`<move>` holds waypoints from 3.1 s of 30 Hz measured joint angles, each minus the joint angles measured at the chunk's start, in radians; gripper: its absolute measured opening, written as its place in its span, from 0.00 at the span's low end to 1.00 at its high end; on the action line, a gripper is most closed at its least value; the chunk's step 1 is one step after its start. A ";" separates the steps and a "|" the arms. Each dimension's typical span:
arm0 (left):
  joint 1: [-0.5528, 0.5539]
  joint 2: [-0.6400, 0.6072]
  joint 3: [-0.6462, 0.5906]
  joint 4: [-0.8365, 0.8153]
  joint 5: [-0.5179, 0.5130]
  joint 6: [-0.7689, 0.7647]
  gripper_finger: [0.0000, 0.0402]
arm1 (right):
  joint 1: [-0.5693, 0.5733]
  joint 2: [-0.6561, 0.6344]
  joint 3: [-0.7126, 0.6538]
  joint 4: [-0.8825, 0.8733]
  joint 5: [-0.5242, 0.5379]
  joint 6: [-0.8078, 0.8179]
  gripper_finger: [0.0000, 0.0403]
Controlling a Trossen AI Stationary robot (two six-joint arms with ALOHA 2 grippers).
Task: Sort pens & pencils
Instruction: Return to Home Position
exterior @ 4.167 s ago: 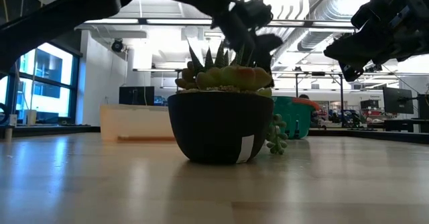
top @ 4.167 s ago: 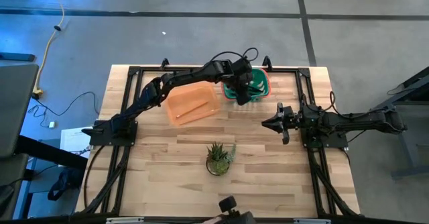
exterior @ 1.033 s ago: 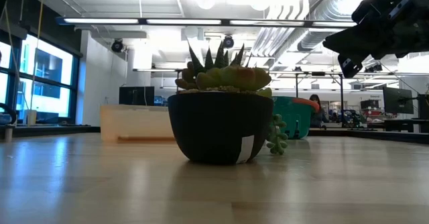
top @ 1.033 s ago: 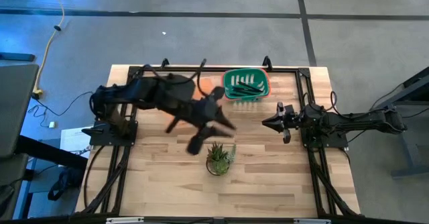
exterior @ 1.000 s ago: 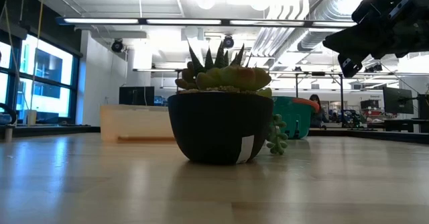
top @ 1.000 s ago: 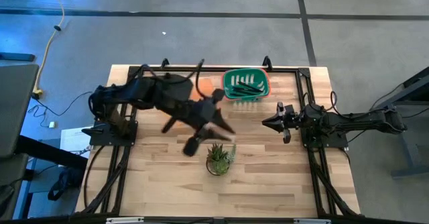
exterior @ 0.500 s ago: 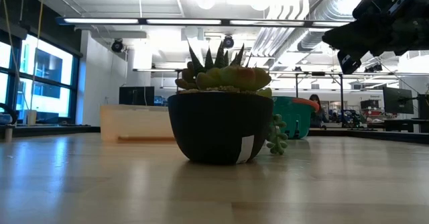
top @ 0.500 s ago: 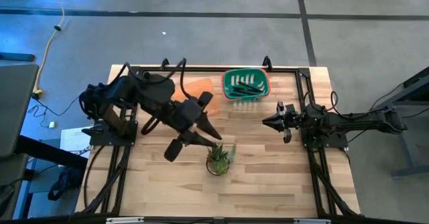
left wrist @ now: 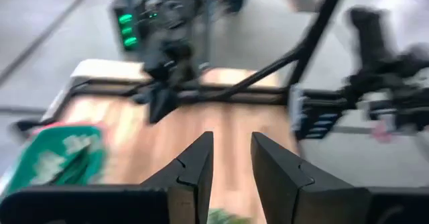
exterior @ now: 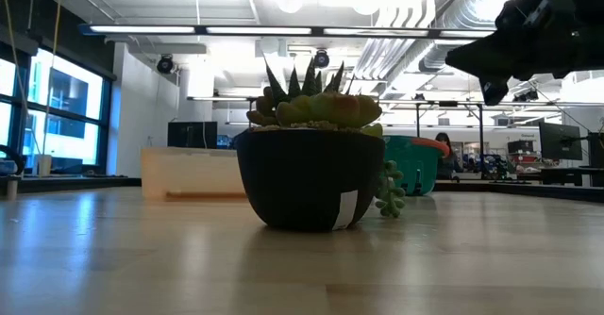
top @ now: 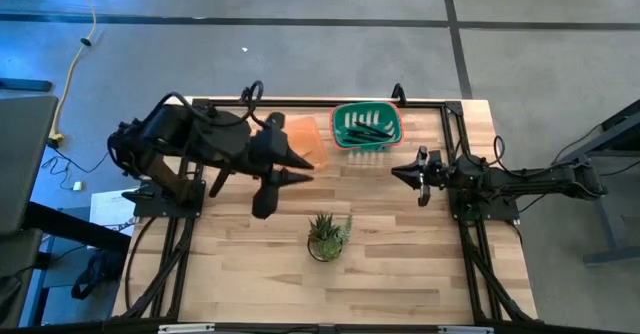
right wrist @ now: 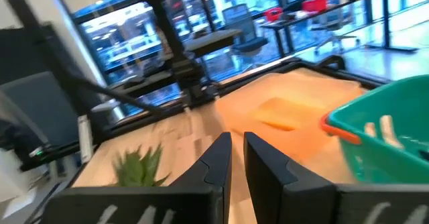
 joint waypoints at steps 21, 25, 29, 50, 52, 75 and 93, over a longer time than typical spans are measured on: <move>0.000 -0.015 0.000 -0.224 -0.159 0.055 0.22 | 0.000 0.000 0.000 0.089 0.106 -0.006 0.08; 0.000 -0.015 0.000 -0.189 -0.180 0.027 0.22 | 0.000 0.000 0.000 0.088 0.106 -0.002 0.08; -0.001 -0.015 0.000 -0.151 -0.172 0.052 0.22 | 0.000 0.000 0.000 0.088 0.106 -0.005 0.08; 0.000 -0.060 0.000 -0.098 -0.268 -0.076 0.22 | 0.000 0.001 0.000 0.088 0.106 -0.003 0.08; 0.000 -0.054 0.000 -0.080 -0.236 -0.145 0.22 | 0.000 0.001 0.000 0.090 0.106 -0.002 0.08; 0.000 -0.030 0.000 0.230 -0.404 -0.114 0.22 | 0.000 0.001 0.000 0.179 0.135 0.188 0.08; 0.000 -0.030 0.000 0.217 -0.456 0.187 0.22 | 0.000 0.001 0.000 0.179 0.137 0.204 0.08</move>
